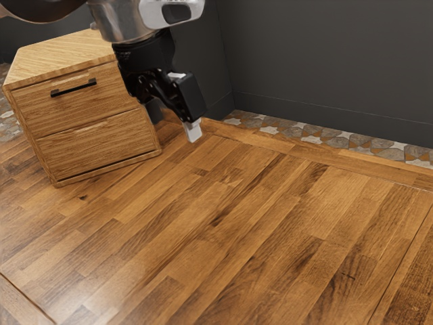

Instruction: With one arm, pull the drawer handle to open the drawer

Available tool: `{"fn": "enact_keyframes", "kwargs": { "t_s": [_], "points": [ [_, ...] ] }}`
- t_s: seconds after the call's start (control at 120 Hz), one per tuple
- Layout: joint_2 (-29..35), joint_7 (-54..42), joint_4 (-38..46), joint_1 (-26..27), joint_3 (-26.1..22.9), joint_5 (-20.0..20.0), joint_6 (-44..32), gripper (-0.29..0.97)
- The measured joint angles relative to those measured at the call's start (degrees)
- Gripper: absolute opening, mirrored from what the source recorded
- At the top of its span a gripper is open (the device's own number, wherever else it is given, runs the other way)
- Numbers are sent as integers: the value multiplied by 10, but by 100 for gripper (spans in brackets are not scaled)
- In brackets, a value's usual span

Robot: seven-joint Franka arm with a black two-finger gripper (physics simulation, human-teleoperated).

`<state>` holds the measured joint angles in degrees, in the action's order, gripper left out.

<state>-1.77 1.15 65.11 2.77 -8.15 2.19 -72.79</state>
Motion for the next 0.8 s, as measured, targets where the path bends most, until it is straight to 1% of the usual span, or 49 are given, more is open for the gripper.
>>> {"fn": "enact_keyframes", "kwargs": {
  "t_s": [0.042, 0.092, 0.167, 0.25, 0.3, 0.333, 0.367, 0.408, 0.467, 0.533, 0.567, 0.617, 0.667, 0.733, 0.767, 0.8],
  "points": [
    [0, 5, 0, 10, 17, 1, 2, 68],
    [0, 10, 0, 7, 33, 1, 5, 68],
    [0, 10, 0, -30, 44, 9, 14, 68],
    [-6, -17, 0, -75, 65, 31, 17, 68],
    [-7, -51, 0, -87, 98, 40, 7, 68],
    [-12, -79, 3, -90, 129, 36, -6, 68],
    [-11, -108, 32, -94, 163, 22, -30, 68],
    [0, -143, 71, -113, 185, 10, -64, 68],
    [31, -189, 129, -151, 198, -1, -120, 68],
    [66, -236, 171, -188, 203, 5, -173, 68],
    [76, -257, 187, -181, 204, 8, -196, 68],
    [83, -287, 208, -146, 206, 15, -226, 68],
    [96, -315, 229, -121, 206, 36, -261, 68],
    [114, -357, 273, -114, 223, 68, -325, 68],
    [106, -380, 284, -119, 232, 71, -360, 68],
    [91, -402, 289, -120, 241, 66, -390, 68]
  ]
}}
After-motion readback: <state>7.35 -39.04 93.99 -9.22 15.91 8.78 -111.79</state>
